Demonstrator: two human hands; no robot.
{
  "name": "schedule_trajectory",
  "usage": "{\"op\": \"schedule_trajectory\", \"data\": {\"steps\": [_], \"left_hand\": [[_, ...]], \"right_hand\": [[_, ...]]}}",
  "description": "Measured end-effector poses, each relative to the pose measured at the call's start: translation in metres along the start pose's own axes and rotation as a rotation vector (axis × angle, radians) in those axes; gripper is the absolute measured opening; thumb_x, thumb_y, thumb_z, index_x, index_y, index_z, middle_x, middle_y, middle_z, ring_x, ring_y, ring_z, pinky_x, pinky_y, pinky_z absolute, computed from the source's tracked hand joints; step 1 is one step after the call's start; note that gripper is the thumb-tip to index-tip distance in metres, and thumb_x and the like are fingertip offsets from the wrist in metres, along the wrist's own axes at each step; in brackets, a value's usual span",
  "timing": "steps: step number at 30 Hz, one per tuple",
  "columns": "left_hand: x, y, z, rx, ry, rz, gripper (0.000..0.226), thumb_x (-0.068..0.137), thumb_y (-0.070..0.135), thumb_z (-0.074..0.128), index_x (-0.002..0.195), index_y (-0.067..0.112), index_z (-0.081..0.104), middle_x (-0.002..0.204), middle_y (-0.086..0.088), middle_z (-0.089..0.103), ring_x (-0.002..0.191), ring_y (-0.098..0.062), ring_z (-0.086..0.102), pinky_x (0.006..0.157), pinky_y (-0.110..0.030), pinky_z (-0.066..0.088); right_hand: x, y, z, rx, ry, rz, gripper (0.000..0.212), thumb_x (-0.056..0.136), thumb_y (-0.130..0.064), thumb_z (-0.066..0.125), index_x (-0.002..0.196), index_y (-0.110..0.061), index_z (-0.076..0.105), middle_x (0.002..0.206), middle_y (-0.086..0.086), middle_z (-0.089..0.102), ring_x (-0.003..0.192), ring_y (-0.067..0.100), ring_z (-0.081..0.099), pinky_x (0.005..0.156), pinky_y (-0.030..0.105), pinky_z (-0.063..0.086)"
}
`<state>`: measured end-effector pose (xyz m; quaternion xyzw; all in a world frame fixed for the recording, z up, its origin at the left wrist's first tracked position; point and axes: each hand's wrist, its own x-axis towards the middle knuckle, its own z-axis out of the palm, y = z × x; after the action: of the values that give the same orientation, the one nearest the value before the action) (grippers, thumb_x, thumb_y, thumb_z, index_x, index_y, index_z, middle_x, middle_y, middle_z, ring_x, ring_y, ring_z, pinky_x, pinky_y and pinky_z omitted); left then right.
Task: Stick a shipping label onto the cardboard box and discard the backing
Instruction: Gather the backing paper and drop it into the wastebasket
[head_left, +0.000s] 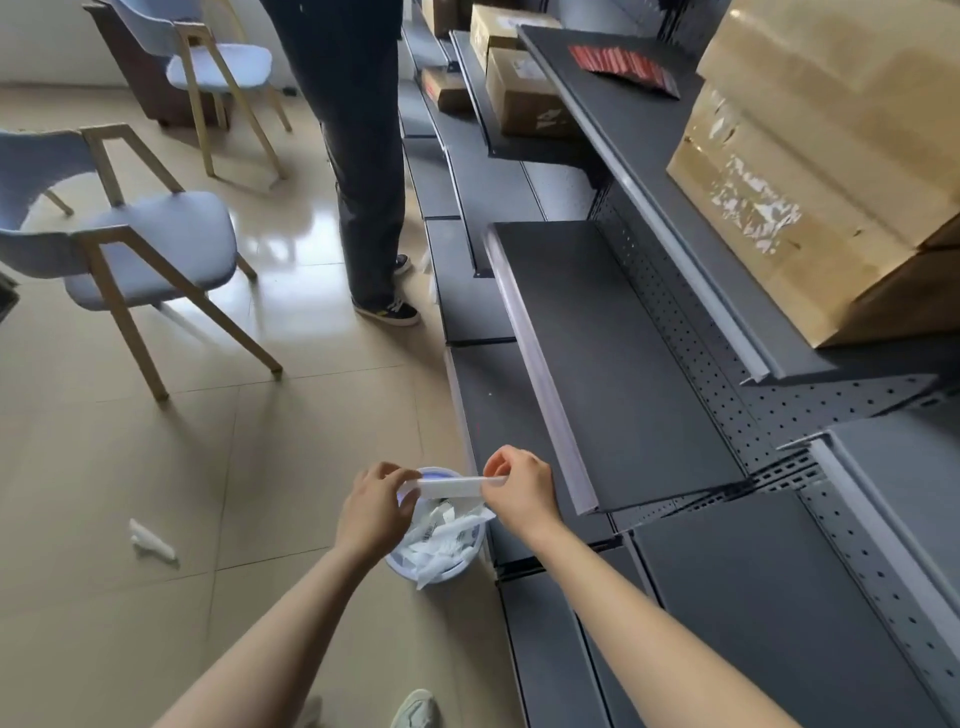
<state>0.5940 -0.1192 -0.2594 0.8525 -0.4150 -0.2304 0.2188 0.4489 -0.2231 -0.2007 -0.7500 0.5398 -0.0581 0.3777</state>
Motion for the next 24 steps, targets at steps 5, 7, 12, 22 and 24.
{"op": "schedule_trajectory", "data": {"steps": [5, 7, 12, 22, 24], "left_hand": [[0.017, -0.004, 0.017, -0.022, -0.047, -0.032, 0.039, 0.093, 0.028, 0.051, 0.132, 0.023, 0.052, 0.138, -0.001, 0.050, 0.127, -0.022, 0.042, 0.100, -0.035, 0.038], [0.024, -0.006, 0.023, -0.031, -0.051, -0.031, 0.039, 0.093, 0.028, 0.050, 0.132, 0.022, 0.052, 0.139, 0.000, 0.050, 0.128, -0.021, 0.041, 0.100, -0.034, 0.038], [0.034, -0.015, 0.039, -0.062, -0.059, -0.062, 0.035, 0.093, 0.024, 0.051, 0.127, 0.021, 0.056, 0.136, 0.000, 0.051, 0.126, -0.020, 0.042, 0.100, -0.033, 0.038], [0.031, -0.054, 0.064, -0.181, -0.090, -0.204, 0.024, 0.091, 0.026, 0.054, 0.113, 0.022, 0.063, 0.117, 0.001, 0.063, 0.098, -0.016, 0.063, 0.084, -0.031, 0.049], [0.034, -0.059, 0.064, -0.185, -0.078, -0.213, 0.022, 0.091, 0.027, 0.054, 0.110, 0.023, 0.064, 0.114, 0.003, 0.065, 0.095, -0.015, 0.064, 0.083, -0.033, 0.050]], "right_hand": [[0.018, 0.007, 0.025, 0.014, -0.061, 0.057, 0.006, 0.078, -0.010, 0.061, 0.084, -0.013, 0.062, 0.093, 0.008, 0.067, 0.080, 0.021, 0.060, 0.062, 0.023, 0.045], [0.026, 0.009, 0.035, 0.013, -0.063, 0.084, 0.007, 0.079, -0.013, 0.063, 0.086, -0.013, 0.063, 0.093, 0.006, 0.067, 0.082, 0.021, 0.061, 0.064, 0.026, 0.049], [0.047, 0.017, 0.062, -0.033, -0.064, 0.174, 0.004, 0.080, -0.018, 0.061, 0.081, -0.018, 0.058, 0.092, 0.005, 0.067, 0.081, 0.023, 0.061, 0.063, 0.027, 0.047], [0.083, 0.045, 0.122, -0.065, -0.093, 0.363, 0.027, 0.083, -0.013, 0.057, 0.108, -0.005, 0.064, 0.112, 0.017, 0.065, 0.099, 0.034, 0.064, 0.081, 0.035, 0.053], [0.089, 0.046, 0.128, -0.068, -0.092, 0.362, 0.029, 0.083, -0.011, 0.057, 0.111, -0.004, 0.063, 0.114, 0.017, 0.065, 0.101, 0.034, 0.063, 0.081, 0.035, 0.053]]}}
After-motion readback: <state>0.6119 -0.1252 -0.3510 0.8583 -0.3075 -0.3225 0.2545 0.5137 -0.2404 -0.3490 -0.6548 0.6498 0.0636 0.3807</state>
